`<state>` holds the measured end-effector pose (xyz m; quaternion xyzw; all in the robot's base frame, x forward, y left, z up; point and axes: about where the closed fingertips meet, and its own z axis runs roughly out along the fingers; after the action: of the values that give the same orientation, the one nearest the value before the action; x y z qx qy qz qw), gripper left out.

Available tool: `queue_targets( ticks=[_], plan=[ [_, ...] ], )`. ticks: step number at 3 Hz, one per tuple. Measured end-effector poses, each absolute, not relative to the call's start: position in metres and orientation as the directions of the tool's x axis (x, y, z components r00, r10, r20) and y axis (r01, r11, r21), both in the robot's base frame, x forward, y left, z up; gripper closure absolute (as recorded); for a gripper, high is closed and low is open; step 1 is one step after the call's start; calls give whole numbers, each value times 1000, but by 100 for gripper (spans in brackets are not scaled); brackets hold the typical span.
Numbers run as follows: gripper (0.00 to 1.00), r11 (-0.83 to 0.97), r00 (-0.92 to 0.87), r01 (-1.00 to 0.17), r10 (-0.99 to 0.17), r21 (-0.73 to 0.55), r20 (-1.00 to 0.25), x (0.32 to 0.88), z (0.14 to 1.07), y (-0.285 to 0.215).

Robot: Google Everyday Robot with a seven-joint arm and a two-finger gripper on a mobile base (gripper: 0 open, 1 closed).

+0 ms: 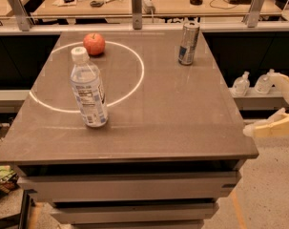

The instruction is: Move redbull can near blue plastic bottle

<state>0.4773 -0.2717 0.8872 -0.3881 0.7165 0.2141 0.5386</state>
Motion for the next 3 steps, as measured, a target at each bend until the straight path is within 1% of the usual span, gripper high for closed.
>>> queue_targets(
  ticks=[1,2,3],
  plan=[
    [0,675,-130,-737,-193,-36,-973,478,883,-273],
    [0,674,-130,-738,-194,-36,-972,478,883,-273],
    [0,696,-74,-714,-181,-75,-981,502,897,-265]
  ],
)
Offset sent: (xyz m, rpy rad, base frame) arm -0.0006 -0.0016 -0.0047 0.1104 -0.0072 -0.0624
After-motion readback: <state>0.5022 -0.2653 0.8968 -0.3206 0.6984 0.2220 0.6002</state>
